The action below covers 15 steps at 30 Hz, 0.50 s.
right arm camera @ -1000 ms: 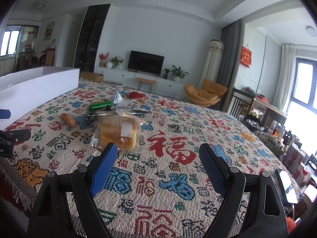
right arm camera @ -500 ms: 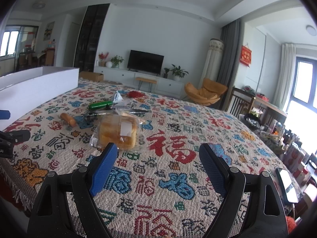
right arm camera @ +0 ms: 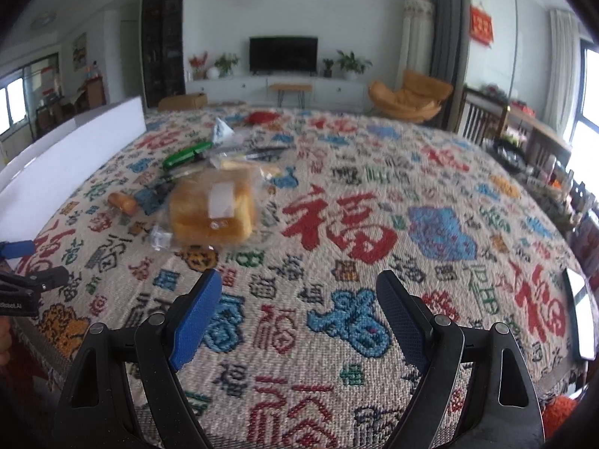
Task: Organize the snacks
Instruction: 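Grasp the wrapped orange roll with the left tool while the right tool grasps the bagged square cake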
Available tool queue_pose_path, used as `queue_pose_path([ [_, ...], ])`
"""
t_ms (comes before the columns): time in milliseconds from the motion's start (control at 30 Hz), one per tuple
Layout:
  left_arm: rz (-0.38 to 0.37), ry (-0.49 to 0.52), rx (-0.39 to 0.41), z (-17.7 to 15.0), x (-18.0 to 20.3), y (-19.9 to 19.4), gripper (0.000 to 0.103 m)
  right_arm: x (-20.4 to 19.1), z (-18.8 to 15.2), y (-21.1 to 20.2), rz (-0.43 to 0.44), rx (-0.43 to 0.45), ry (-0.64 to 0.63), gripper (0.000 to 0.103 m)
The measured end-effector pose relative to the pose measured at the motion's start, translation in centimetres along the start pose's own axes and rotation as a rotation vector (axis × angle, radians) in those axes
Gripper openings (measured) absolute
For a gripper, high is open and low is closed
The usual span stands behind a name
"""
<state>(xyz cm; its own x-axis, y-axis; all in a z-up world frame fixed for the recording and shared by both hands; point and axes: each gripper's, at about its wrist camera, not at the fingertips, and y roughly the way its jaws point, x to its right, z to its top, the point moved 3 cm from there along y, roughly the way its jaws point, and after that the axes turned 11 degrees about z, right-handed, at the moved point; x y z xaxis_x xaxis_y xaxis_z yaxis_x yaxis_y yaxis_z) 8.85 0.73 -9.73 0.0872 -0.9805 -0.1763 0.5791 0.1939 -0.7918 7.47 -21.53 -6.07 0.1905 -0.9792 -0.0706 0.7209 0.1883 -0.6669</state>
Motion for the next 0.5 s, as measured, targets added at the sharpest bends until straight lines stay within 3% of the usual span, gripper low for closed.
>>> queue_pose_path([
  [100,-0.002,0.028,-0.048,0.7,0.5,1.4,0.103,3.0,-0.1,2.8,-0.057,-0.151,0.098,0.087],
  [200,-0.035,0.013,-0.086,1.4,0.6,2.5,0.103,5.8,-0.2,5.1,-0.047,-0.263,0.207,0.087],
  [500,-0.026,0.008,-0.09,2.7,1.0,3.4,0.103,9.0,3.5,9.4,-0.046,-0.231,0.236,0.088],
])
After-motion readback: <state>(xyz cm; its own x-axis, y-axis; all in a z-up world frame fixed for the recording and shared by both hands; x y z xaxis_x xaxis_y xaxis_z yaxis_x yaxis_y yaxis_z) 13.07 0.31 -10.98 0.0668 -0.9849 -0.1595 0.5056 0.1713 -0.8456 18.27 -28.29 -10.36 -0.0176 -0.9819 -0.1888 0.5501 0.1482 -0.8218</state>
